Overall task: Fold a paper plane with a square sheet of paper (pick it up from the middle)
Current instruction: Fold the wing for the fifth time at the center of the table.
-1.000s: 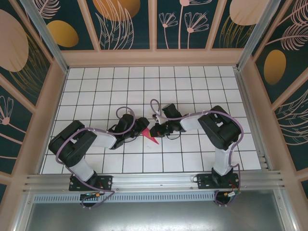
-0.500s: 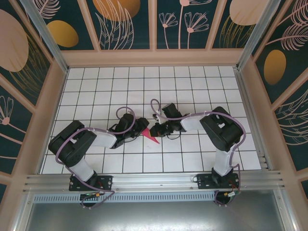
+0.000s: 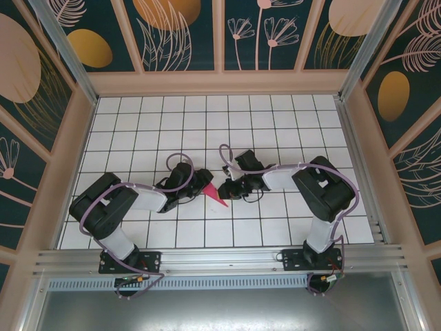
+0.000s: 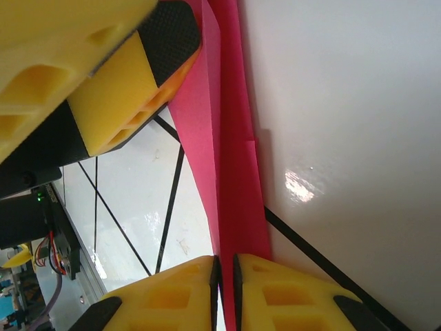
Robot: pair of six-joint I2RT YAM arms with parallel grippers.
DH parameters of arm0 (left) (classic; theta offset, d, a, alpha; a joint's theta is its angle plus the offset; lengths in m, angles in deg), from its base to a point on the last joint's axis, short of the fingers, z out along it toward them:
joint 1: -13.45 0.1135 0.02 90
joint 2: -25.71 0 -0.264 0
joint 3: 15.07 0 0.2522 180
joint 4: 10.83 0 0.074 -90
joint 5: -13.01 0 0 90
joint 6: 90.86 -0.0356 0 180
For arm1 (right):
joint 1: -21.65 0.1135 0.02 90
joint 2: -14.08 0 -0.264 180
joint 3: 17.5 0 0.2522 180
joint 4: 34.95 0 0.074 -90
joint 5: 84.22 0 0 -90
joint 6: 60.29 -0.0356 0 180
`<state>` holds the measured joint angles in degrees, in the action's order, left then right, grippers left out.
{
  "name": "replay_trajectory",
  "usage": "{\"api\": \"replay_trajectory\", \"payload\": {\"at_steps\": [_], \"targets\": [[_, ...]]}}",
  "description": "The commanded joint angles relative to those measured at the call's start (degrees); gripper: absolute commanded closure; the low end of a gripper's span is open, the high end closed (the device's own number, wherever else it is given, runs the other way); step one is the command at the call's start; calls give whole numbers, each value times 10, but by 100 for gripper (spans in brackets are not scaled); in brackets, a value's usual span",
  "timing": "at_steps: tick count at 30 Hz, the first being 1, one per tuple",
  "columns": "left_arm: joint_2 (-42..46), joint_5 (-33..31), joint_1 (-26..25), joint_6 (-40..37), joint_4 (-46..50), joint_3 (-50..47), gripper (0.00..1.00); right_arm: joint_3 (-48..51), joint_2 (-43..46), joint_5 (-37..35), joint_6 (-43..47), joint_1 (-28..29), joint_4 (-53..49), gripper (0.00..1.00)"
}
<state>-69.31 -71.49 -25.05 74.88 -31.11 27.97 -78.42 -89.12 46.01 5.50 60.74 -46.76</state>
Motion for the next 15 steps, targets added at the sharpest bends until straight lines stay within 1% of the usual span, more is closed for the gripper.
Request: {"api": "replay_trajectory", "payload": {"at_steps": [1, 3, 5, 7, 10, 15], "targets": [[-14, -30, 10, -3, 75, -8, 53, 12, 4, -10, 13, 0, -22, 87], [-14, -29, 11, -4, 72, -8, 53, 9, -2, -18, 12, -1, -30, 93], [-14, -29, 10, -5, 72, -8, 53, 11, -13, -31, 13, -1, -34, 95], [-14, -26, 10, -6, 63, -10, 53, 15, -21, -39, 10, -1, -36, 94], [-16, -23, 10, -8, 62, -9, 53, 15, -13, -41, 8, 0, -36, 89], [-17, -24, 10, -8, 62, -8, 53, 16, -3, -31, 7, 0, -39, 88]]}}
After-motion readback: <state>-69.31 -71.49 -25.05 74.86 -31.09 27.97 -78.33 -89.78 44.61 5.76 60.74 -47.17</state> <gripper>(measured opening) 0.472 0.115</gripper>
